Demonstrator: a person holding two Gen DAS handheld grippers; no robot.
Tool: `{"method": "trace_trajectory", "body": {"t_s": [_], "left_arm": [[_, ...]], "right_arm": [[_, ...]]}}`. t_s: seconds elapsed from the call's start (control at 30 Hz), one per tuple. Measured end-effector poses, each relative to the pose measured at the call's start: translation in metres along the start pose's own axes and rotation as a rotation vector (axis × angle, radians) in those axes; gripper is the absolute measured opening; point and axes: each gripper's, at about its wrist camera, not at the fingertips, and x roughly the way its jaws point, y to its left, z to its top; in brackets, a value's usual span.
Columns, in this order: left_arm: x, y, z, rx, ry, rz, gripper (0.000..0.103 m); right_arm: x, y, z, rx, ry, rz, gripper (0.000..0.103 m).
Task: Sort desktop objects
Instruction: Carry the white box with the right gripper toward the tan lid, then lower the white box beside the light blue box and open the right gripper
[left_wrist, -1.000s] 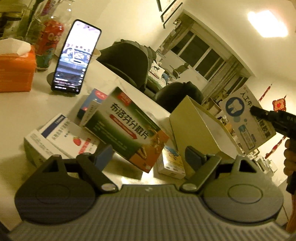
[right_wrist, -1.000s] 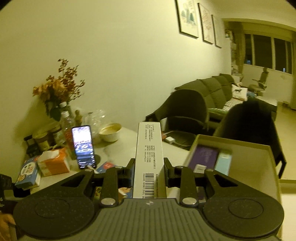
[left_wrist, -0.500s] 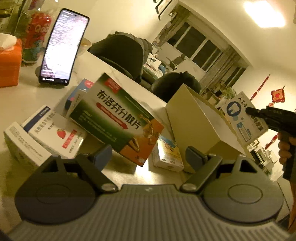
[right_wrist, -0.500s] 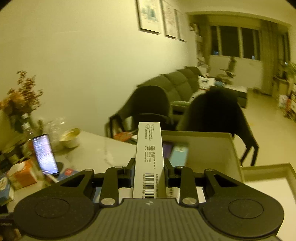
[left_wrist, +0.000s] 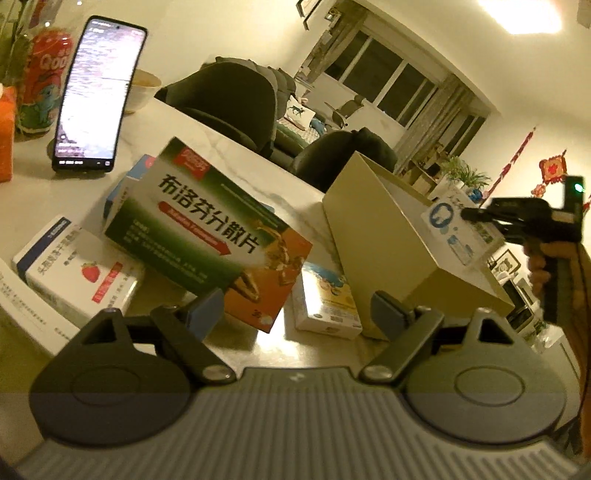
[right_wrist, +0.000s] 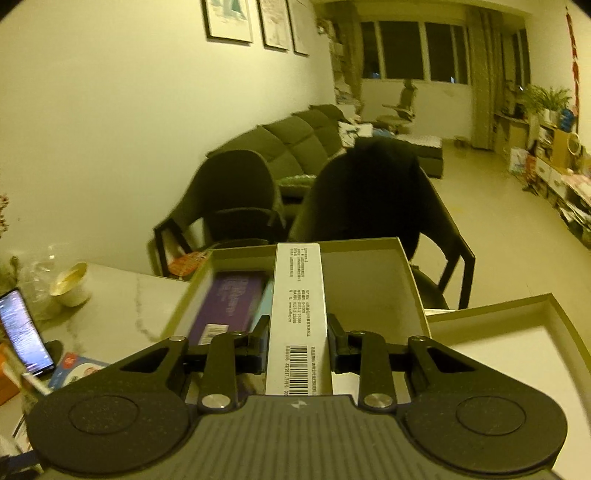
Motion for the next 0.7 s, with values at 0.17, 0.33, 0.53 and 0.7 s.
{"method": "trace_trajectory", "body": {"t_s": [0.17, 0.33, 0.53, 0.7], "left_arm": [[0.006, -0.006, -0.001, 0.022, 0.017, 0.008, 0.088], [0.012, -0.010, -0.001, 0.038, 0.030, 0.016, 0.088], [0.020, -0.012, -0.002, 0.047, 0.047, 0.022, 0.088], [0.025, -0.013, -0.003, 0.050, 0.061, 0.026, 0.088]], "right_arm": [[0.036, -0.007, 0.003, 0.017, 0.049, -0.019, 0.032], [0.066, -0.013, 0.009, 0.033, 0.087, -0.037, 0.032], [0.091, -0.012, 0.018, 0.031, 0.108, -0.039, 0.032], [0.109, -0.012, 0.025, 0.043, 0.111, -0.039, 0.032]]}}
